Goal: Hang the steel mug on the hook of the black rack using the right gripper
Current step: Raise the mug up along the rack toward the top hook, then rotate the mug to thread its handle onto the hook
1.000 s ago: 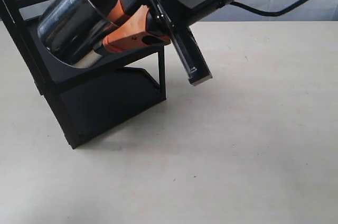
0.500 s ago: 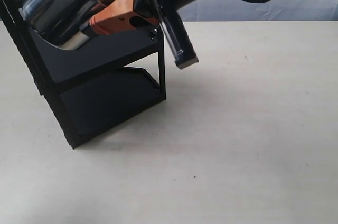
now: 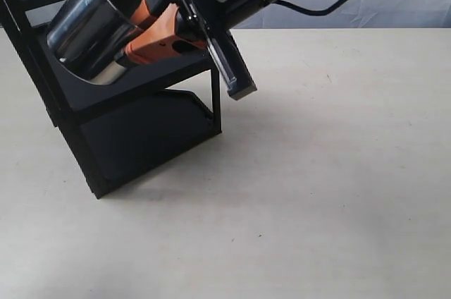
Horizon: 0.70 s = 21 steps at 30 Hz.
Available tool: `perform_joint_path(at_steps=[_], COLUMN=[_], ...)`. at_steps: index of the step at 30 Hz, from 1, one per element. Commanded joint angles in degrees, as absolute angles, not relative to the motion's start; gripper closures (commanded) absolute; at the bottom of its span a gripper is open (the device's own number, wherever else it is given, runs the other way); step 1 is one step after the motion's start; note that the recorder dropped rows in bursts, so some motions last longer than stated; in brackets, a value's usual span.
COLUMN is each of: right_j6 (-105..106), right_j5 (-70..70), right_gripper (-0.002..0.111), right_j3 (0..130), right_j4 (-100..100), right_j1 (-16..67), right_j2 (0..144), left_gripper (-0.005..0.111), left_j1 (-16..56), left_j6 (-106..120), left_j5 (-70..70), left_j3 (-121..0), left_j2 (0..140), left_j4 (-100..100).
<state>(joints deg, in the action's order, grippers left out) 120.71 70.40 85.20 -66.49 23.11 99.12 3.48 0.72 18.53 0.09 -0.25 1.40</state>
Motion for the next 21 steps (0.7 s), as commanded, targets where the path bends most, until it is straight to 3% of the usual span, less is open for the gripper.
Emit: perform_joint_path(at_steps=[1, 21], right_j6=[120.9, 120.9], right_j5=[70.0, 70.0], right_gripper=[0.108, 0.108], right_j3=[85.8, 85.3], right_j4=[-65.4, -53.0], right_j1=[22.7, 22.8], right_j2=[100.3, 102.0], left_gripper=[0.107, 0.107], left_j1=[3.6, 3.6], left_j6=[0.5, 0.5], left_j5=[17.9, 17.9], left_j3=[0.0, 0.0], left_j2=[0.0, 0.0], left_j4=[1.6, 1.6])
